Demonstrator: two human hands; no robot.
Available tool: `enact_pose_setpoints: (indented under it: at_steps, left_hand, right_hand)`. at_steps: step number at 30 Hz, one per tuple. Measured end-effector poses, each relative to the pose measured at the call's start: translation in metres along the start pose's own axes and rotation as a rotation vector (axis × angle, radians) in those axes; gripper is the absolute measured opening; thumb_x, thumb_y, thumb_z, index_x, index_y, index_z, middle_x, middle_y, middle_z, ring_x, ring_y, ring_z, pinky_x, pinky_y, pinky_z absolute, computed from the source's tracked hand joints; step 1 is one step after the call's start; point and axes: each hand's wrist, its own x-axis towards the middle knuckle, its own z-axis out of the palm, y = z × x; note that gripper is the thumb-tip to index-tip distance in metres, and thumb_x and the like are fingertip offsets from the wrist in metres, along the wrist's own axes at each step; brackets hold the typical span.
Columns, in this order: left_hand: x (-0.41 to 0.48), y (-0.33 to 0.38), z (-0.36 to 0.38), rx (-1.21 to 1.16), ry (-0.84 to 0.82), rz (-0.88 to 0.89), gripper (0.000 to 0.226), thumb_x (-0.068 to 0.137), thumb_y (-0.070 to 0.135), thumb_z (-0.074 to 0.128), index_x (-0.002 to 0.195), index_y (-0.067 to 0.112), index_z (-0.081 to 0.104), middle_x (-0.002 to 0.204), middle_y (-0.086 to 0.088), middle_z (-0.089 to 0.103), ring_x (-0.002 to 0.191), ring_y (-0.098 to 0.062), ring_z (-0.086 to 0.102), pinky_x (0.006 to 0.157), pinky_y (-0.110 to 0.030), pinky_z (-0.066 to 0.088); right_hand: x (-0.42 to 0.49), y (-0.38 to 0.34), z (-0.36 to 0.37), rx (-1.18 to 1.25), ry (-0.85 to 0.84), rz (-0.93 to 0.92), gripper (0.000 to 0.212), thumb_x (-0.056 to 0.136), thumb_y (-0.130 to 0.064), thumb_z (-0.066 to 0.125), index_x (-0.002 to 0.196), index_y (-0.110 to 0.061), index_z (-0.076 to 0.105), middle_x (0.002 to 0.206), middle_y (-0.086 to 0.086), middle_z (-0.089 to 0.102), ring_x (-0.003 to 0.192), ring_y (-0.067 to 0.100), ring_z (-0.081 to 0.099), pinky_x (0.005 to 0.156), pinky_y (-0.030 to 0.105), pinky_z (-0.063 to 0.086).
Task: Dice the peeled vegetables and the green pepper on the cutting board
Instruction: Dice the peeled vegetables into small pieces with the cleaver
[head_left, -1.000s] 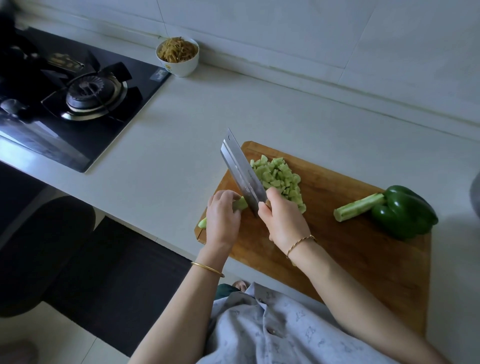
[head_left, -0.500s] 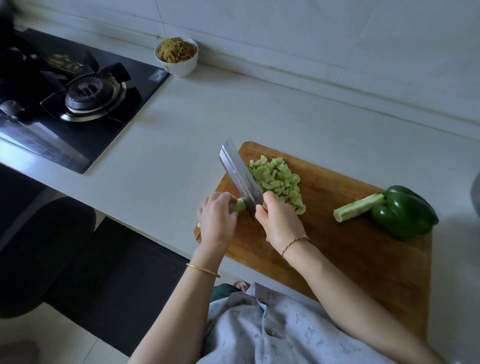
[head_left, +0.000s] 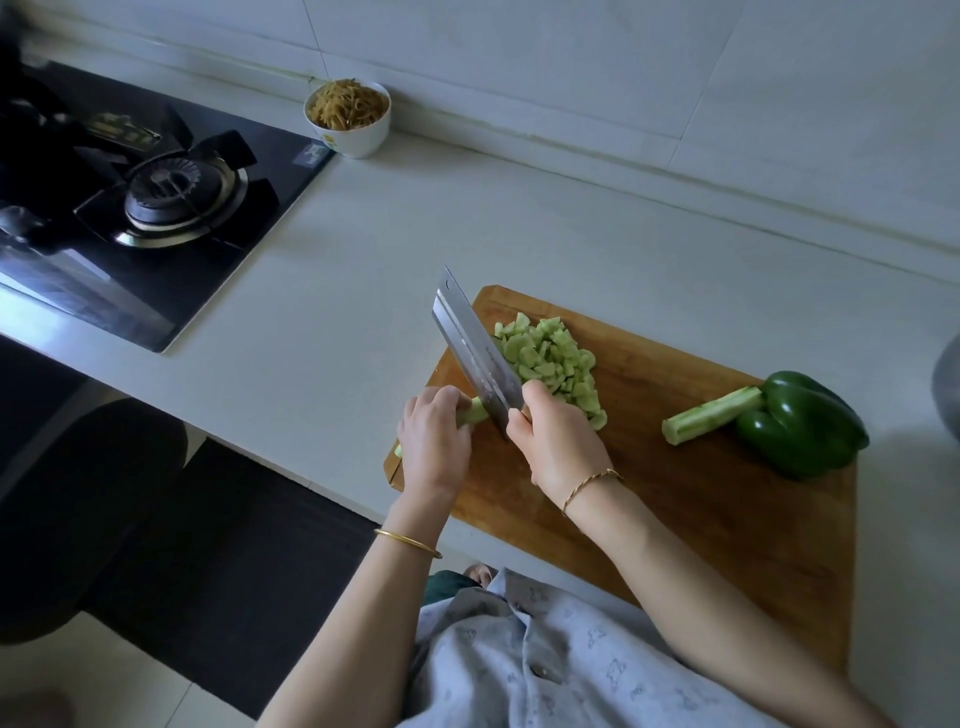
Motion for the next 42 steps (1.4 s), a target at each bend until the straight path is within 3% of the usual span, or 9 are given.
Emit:
enact_pose_setpoints:
  at_steps: [3, 8, 20, 27, 32, 42]
  left_hand:
    - [0.000, -0.002, 0.000, 0.000, -0.012, 0.009, 0.012, 0.084, 0.008, 0.064, 0.095, 0.013, 0.064, 0.106, -0.003, 0.062, 0.102, -0.022, 0.049, 0.089, -0.036, 0.040]
    - [-0.002, -0.004, -0.002, 0.007, -0.013, -0.014, 0.024, 0.085, 0.002, 0.058, 0.103, 0.016, 0.067, 0.112, -0.001, 0.058, 0.108, -0.023, 0.045, 0.091, -0.034, 0.033]
    - [-0.001, -0.006, 0.002, -0.021, 0.014, -0.020, 0.018, 0.083, 0.000, 0.060, 0.095, 0.013, 0.063, 0.102, -0.003, 0.061, 0.098, -0.019, 0.047, 0.084, -0.031, 0.036]
    - [-0.001, -0.007, 0.002, -0.028, 0.006, -0.013, 0.012, 0.085, 0.006, 0.062, 0.094, 0.014, 0.063, 0.103, -0.002, 0.061, 0.099, -0.021, 0.048, 0.085, -0.034, 0.039]
    - [-0.002, -0.004, 0.001, -0.040, 0.010, -0.029, 0.014, 0.084, 0.003, 0.061, 0.095, 0.012, 0.063, 0.105, -0.003, 0.061, 0.100, -0.019, 0.047, 0.088, -0.034, 0.038]
    - [-0.001, 0.000, 0.002, -0.076, 0.013, -0.034, 0.015, 0.085, 0.002, 0.062, 0.094, 0.013, 0.063, 0.104, -0.003, 0.062, 0.099, -0.017, 0.046, 0.090, -0.035, 0.042]
  right_hand:
    - [0.003, -0.001, 0.003, -0.055, -0.015, -0.002, 0.017, 0.102, -0.024, 0.038, 0.090, -0.013, 0.036, 0.067, 0.000, 0.045, 0.066, 0.027, 0.056, 0.054, 0.036, 0.047]
    - [0.000, 0.003, 0.007, 0.050, 0.028, 0.030, 0.020, 0.101, -0.024, 0.041, 0.086, -0.012, 0.036, 0.076, 0.011, 0.056, 0.068, 0.032, 0.061, 0.060, 0.051, 0.056]
    - [-0.004, 0.002, 0.000, 0.036, 0.020, 0.012, 0.025, 0.101, -0.025, 0.041, 0.080, -0.017, 0.031, 0.072, 0.006, 0.051, 0.059, 0.027, 0.056, 0.059, 0.049, 0.055]
    - [0.001, -0.003, 0.009, -0.063, -0.004, 0.014, 0.017, 0.102, -0.024, 0.038, 0.089, -0.013, 0.035, 0.065, -0.002, 0.044, 0.065, 0.027, 0.054, 0.054, 0.037, 0.047]
    - [0.001, 0.001, 0.005, 0.057, 0.026, 0.059, 0.018, 0.101, -0.025, 0.039, 0.092, -0.010, 0.042, 0.081, 0.013, 0.060, 0.069, 0.033, 0.063, 0.062, 0.051, 0.056]
    - [-0.005, 0.001, -0.001, 0.024, 0.012, 0.018, 0.021, 0.101, -0.025, 0.040, 0.085, -0.014, 0.036, 0.077, 0.009, 0.056, 0.065, 0.030, 0.061, 0.062, 0.050, 0.056]
